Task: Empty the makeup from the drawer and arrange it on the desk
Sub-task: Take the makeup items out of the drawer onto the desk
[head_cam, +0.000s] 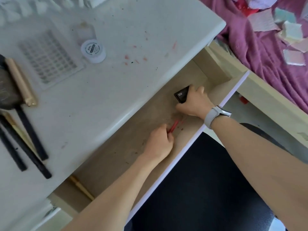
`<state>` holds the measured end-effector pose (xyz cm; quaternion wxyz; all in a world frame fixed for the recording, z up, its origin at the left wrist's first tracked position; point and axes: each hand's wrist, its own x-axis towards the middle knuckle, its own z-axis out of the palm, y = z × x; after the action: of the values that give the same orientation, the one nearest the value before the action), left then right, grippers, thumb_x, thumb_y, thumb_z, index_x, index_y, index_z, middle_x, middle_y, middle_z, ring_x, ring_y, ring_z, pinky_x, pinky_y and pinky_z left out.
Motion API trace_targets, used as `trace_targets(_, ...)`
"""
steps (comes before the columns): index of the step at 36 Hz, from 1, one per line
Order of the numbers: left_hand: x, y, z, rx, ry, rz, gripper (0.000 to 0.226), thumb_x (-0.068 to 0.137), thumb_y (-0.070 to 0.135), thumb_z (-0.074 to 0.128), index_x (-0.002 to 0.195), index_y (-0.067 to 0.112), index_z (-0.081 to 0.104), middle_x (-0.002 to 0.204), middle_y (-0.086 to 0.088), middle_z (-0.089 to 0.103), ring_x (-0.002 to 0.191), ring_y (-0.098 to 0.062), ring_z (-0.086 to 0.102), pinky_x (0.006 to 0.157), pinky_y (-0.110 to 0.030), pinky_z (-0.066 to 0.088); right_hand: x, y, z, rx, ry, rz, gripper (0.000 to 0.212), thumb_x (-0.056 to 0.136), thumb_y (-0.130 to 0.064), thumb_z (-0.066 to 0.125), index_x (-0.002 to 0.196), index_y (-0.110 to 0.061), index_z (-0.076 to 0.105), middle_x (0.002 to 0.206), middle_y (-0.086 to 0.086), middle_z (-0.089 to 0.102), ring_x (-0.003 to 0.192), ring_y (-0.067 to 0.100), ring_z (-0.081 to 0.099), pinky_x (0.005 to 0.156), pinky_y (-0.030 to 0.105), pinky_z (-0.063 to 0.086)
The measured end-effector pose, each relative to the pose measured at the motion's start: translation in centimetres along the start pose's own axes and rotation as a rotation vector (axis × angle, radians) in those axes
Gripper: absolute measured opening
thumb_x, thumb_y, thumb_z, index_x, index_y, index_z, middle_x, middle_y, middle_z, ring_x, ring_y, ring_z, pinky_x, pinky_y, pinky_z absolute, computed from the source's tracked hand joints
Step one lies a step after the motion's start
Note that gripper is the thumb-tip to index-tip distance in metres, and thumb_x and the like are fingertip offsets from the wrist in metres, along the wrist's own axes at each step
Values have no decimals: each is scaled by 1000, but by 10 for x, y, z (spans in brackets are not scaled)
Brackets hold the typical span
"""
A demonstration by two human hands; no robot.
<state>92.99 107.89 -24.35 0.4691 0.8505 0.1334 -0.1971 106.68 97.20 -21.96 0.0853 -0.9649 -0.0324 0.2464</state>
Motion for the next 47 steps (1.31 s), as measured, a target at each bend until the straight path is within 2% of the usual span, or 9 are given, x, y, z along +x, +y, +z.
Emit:
trace_targets(7, -72, 1, -52, -240, 161, -10, 17, 98, 25, 39, 90, 37, 47, 64, 8, 52, 46, -2, 43, 41, -19, 34, -90, -32, 3, 302, 127, -23, 66, 78, -40, 54, 137, -20, 33, 120, 12, 38, 108, 32, 43, 93, 43, 41)
trace_targets(12, -129, -7, -94, -320, 358, -72, 15, 98, 23, 39, 102, 32, 49, 72, 13, 52, 51, 3, 47, 47, -10, 36, -156, -56, 20, 662, 188, -87, 63, 80, -38, 54, 139, -29, 33, 115, -1, 38, 90, -3, 49, 55, 9, 40)
trace_targets(16, -175, -29, -128, -337, 553, -136, 25, 97, 13, 42, 108, 35, 47, 101, 17, 48, 78, 6, 53, 63, -7, 44, -200, -95, 35, 786, 139, -250, 68, 80, -33, 59, 142, -26, 31, 119, -6, 38, 92, -23, 41, 67, -7, 35)
trace_targets(19, -200, -48, -151, -339, 721, -200, 33, 97, 11, 43, 120, 33, 46, 106, 17, 43, 95, 3, 53, 78, -19, 51, -220, -126, 40, 695, 68, -438, 72, 78, -32, 63, 142, -24, 31, 126, -5, 39, 104, -9, 43, 79, 0, 38)
trace_targets(21, -208, -59, -167, -361, 772, -244, 42, 96, 8, 43, 130, 32, 43, 112, 6, 45, 90, -12, 58, 74, -25, 54, -227, -145, 42, 514, 70, -608, 73, 77, -29, 68, 141, -18, 35, 130, 3, 41, 114, 13, 45, 92, 22, 43)
trace_targets(24, -212, -71, -187, -407, 811, -226, 40, 95, -1, 40, 118, 28, 53, 115, 2, 38, 85, -15, 61, 68, -16, 54, -223, -165, 46, 166, 115, -822, 73, 76, -30, 69, 140, -14, 38, 132, 9, 45, 120, 26, 44, 100, 43, 38)
trace_targets(30, -202, -78, -209, -316, 768, -298, 36, 97, 0, 36, 130, 4, 49, 133, -6, 34, 105, -15, 51, 100, -25, 42, -183, -184, 33, -181, 165, -846, 69, 79, -27, 62, 141, -17, 34, 140, 7, 36, 129, 27, 32, 103, 40, 29)
trace_targets(39, -192, -75, -199, -155, 624, -344, 53, 98, 14, 40, 147, 7, 21, 155, -2, 4, 141, -14, 16, 94, -8, 13, -139, -214, 15, -407, 33, -901, 69, 87, -10, 47, 147, -24, 16, 157, -2, 8, 143, 19, 3, 110, 36, 23)
trace_targets(47, -189, -84, -189, 99, 471, -300, 53, 100, 19, 35, 149, 11, 15, 158, -3, -6, 144, -17, -10, 118, -37, 14, -148, -221, 27, -313, 216, -914, 59, 86, 0, 46, 141, -19, 34, 145, 11, 29, 131, 29, 25, 93, 36, 43)
